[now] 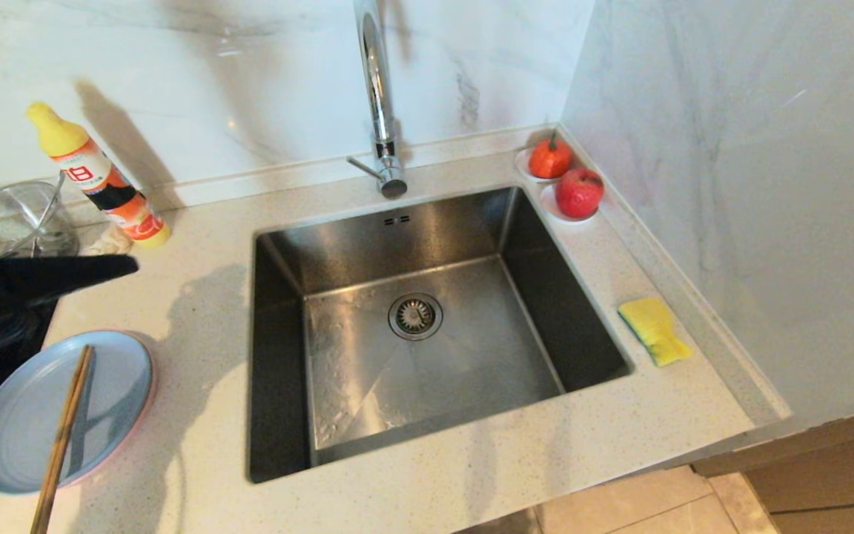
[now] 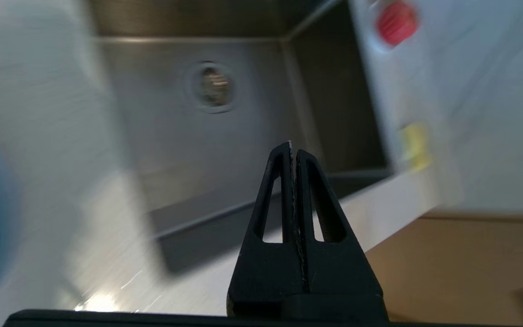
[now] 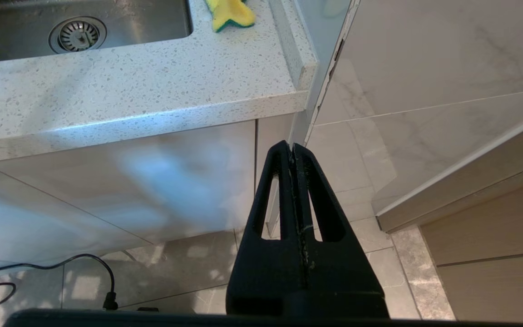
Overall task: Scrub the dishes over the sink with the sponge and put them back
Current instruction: Turn on the faucet
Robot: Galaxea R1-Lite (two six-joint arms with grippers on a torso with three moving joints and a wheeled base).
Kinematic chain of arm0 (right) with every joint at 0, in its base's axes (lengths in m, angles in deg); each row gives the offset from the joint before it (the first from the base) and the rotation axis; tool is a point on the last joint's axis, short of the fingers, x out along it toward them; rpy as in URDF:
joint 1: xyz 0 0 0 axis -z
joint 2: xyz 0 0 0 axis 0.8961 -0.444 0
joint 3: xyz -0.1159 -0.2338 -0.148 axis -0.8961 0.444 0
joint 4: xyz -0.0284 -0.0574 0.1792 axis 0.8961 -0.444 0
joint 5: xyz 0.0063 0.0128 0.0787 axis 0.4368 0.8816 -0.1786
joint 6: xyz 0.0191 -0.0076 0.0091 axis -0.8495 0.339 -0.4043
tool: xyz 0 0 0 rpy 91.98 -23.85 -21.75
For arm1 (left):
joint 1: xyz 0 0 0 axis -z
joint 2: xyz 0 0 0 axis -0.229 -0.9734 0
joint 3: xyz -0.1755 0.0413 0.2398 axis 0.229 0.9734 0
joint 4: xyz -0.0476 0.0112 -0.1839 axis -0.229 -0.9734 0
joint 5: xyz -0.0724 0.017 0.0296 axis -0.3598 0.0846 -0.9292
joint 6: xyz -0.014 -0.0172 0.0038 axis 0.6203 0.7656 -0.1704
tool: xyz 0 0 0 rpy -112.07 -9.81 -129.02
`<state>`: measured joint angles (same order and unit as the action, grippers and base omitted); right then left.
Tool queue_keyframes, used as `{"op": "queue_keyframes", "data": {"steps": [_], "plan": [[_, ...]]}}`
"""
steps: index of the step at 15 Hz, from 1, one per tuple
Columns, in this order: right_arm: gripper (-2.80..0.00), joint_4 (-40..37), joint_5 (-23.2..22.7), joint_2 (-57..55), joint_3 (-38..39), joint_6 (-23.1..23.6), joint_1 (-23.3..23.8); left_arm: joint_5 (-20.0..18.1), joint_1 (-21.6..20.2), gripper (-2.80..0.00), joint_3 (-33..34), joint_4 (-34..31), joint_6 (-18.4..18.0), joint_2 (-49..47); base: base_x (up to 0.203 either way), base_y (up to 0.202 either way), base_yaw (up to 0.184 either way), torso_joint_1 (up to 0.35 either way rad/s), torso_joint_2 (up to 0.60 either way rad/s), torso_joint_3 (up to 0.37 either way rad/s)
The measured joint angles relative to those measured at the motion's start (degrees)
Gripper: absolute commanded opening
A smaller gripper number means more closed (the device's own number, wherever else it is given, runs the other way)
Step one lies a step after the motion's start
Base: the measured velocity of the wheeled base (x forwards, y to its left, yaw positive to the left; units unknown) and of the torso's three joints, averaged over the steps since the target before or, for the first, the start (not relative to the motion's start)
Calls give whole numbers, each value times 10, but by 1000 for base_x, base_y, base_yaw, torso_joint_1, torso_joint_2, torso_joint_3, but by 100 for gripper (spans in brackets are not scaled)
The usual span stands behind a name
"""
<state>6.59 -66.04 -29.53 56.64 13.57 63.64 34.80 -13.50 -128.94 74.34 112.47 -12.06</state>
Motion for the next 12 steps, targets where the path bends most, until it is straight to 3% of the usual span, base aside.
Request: {"op": "queue_keyframes", "data": {"steps": [3,6,8,12], "plan": [[-280,0,0,0,0,0,0,-41,6,-280,-89,90,121,-170,0,0,0,0,0,0],[-280,0,0,0,1,0,0,-63,11,-280,-136,225,230,-299,0,0,0,0,0,0],[-280,0,0,0,0,0,0,-84,13,-280,-158,295,271,-360,0,0,0,0,0,0],[-280,0,0,0,0,-1,0,-86,25,-280,-199,388,332,-444,0,0,0,0,0,0]]}}
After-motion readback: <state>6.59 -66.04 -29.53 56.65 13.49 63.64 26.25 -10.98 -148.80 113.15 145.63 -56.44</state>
